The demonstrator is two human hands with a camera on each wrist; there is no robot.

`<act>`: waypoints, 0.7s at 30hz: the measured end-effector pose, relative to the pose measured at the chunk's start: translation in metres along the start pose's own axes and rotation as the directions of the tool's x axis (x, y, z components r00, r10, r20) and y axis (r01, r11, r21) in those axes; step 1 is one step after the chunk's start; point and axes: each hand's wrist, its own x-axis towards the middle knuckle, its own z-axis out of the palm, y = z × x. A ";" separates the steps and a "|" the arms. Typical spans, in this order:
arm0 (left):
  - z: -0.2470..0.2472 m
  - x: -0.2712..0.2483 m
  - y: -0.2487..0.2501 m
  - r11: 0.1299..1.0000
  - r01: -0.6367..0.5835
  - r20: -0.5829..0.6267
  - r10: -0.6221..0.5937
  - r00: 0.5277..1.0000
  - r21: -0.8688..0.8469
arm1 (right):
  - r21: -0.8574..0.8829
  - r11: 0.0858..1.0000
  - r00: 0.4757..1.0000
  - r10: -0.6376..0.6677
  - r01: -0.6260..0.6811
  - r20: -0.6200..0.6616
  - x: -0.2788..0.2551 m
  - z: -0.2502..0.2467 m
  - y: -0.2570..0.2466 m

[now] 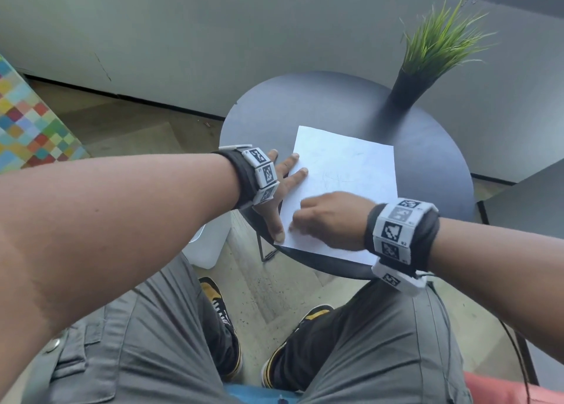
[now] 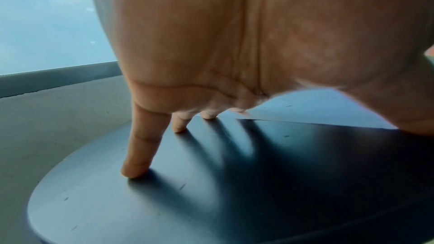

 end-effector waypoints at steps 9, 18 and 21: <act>-0.004 -0.006 0.014 0.996 0.047 -0.057 -0.052 0.997 -0.079 | 0.058 0.928 0.922 0.372 -0.368 -0.107 0.001 0.003 0.026; -0.005 -0.010 0.019 0.996 0.057 -0.031 -0.059 0.998 -0.064 | -0.117 0.959 0.963 0.248 -0.260 -0.106 -0.015 0.001 0.027; -0.004 -0.008 0.015 0.998 0.047 -0.038 -0.049 0.998 -0.040 | -0.097 0.984 0.987 0.139 -0.146 -0.075 -0.016 0.007 0.016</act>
